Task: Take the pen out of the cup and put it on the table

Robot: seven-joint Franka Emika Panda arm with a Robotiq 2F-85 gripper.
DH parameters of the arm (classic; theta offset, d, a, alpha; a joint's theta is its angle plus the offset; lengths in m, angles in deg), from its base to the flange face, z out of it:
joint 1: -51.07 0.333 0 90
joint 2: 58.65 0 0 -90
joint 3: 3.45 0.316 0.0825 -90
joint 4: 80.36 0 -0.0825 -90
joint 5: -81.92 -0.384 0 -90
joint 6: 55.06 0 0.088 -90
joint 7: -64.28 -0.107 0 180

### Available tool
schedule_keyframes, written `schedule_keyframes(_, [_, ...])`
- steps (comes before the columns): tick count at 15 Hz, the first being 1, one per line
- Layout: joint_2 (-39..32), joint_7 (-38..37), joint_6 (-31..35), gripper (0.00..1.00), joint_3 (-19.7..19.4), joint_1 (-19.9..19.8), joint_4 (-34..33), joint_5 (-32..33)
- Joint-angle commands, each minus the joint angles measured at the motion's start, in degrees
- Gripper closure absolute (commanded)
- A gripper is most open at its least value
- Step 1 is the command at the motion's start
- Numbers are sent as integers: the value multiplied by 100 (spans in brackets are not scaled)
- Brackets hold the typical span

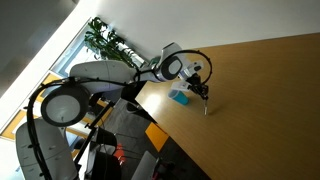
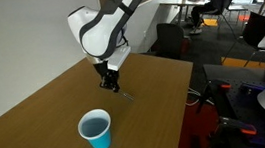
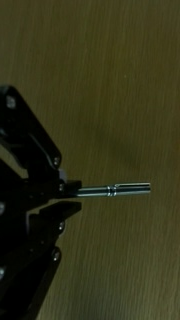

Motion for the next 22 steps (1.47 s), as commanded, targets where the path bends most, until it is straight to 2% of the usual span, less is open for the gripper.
schedule_keyframes(1, [3,-96,-254,49,149,-105,-193,-24])
schedule_keyframes(7, [1044,-161,253,4,152,183,855,259])
schedule_keyframes(8, [1243,-169,372,1,145,236,1047,328])
schedule_keyframes(14, [2573,-550,1187,0,114,586,2303,1095])
schedule_keyframes(18, [3097,-891,1569,0,153,638,2815,1511])
schedule_keyframes(19, [3204,-956,1656,0,168,630,2926,1564])
schedule_keyframes(20, [2822,-707,1398,0,249,529,2482,1403])
schedule_keyframes(22, [2991,-769,1472,0,259,525,2666,1445])
